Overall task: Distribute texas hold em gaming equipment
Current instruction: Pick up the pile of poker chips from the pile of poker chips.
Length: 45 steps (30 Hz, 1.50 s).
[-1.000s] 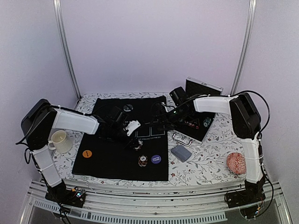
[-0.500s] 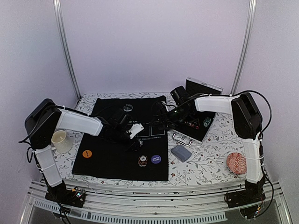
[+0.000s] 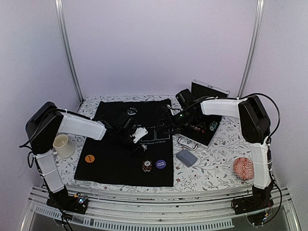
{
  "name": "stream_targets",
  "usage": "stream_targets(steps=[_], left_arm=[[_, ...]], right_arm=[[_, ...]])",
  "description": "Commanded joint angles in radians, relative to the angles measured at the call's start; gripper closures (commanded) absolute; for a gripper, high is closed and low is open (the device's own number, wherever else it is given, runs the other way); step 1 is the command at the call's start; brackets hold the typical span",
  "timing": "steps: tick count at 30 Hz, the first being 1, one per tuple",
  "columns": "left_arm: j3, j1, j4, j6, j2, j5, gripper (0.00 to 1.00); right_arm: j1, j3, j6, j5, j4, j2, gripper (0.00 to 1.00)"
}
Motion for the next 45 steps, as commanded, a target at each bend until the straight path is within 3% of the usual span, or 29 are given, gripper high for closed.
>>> stream_targets(steps=[1, 11, 16, 20, 29, 31, 36, 45], left_arm=[[0.013, -0.011, -0.019, 0.013, 0.009, -0.028, 0.51], [0.010, -0.018, -0.018, 0.010, 0.002, 0.038, 0.40], [0.042, -0.006, -0.070, -0.012, 0.003, -0.010, 0.37], [0.040, 0.000, -0.106, -0.004, 0.014, -0.027, 0.28], [0.073, -0.025, -0.122, -0.028, 0.083, -0.100, 0.27], [0.075, -0.024, -0.107, -0.034, 0.089, -0.119, 0.33], [0.070, -0.024, -0.115, -0.070, 0.080, -0.100, 0.60], [-0.010, -0.023, -0.274, -0.226, -0.039, -0.163, 0.88]], right_arm=[[-0.005, -0.014, -0.016, 0.000, -0.010, -0.047, 0.21], [-0.006, -0.015, -0.021, -0.007, -0.015, -0.043, 0.21], [-0.005, -0.015, -0.023, -0.012, -0.018, -0.046, 0.21], [-0.005, -0.018, -0.029, -0.014, -0.023, -0.046, 0.21], [-0.005, -0.020, -0.031, -0.021, -0.024, -0.047, 0.21], [-0.006, -0.018, -0.035, -0.020, -0.024, -0.045, 0.21], [-0.006, -0.016, -0.034, -0.023, -0.024, -0.044, 0.21], [-0.008, -0.027, -0.050, -0.035, -0.009, -0.040, 0.21]])
